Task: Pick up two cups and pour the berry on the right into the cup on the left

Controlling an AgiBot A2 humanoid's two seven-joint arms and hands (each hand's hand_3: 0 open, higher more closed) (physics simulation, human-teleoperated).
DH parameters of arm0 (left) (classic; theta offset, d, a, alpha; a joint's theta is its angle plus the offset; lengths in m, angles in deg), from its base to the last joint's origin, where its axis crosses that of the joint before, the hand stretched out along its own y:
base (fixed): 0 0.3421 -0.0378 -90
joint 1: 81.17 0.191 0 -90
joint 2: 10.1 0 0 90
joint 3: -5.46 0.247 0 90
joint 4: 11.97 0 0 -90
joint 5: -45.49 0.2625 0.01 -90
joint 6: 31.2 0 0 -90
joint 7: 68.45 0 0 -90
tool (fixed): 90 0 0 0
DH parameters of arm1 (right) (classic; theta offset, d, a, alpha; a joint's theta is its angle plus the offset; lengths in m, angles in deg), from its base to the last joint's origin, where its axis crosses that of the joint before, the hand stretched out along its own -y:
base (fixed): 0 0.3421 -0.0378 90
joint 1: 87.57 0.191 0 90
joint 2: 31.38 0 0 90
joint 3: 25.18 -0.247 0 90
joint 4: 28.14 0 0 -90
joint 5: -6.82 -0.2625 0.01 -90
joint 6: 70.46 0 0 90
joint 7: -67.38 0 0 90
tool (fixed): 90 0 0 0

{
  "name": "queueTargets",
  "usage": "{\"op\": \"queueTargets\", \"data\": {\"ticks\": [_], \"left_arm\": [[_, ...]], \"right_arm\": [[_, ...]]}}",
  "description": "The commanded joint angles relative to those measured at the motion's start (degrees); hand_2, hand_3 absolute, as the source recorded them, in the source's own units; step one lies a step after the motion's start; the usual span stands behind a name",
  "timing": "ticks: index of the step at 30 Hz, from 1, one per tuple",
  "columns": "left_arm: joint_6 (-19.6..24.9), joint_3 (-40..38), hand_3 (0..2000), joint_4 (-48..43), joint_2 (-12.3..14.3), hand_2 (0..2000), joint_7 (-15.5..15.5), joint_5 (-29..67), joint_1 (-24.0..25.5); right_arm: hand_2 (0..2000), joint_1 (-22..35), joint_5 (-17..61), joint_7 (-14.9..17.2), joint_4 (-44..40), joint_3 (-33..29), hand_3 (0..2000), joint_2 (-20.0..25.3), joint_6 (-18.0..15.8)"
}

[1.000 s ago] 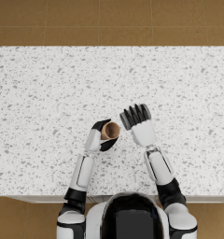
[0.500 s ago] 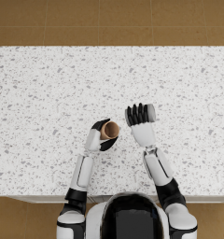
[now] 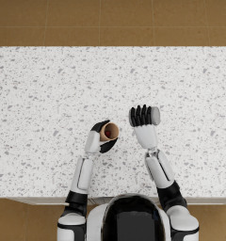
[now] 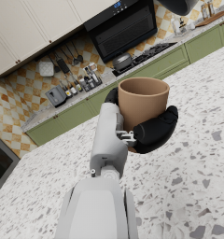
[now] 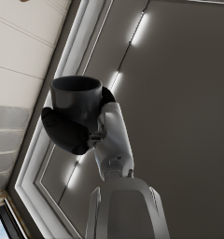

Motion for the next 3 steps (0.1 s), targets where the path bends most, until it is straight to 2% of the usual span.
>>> {"op": "queueTargets", "data": {"ticks": [1, 3], "left_arm": [[0.0, 0.0, 1280, 0.0, 0.0, 2000, 0.0, 0.0, 0.0], [-0.1, 0.0, 1280, 0.0, 0.0, 2000, 0.0, 0.0, 0.0]], "right_arm": [[2000, 0.0, 0.0, 0.0, 0.0, 0.0, 1280, 0.0, -0.1], [2000, 0.0, 0.0, 0.0, 0.0, 0.0, 1280, 0.0, -0.2]]}}
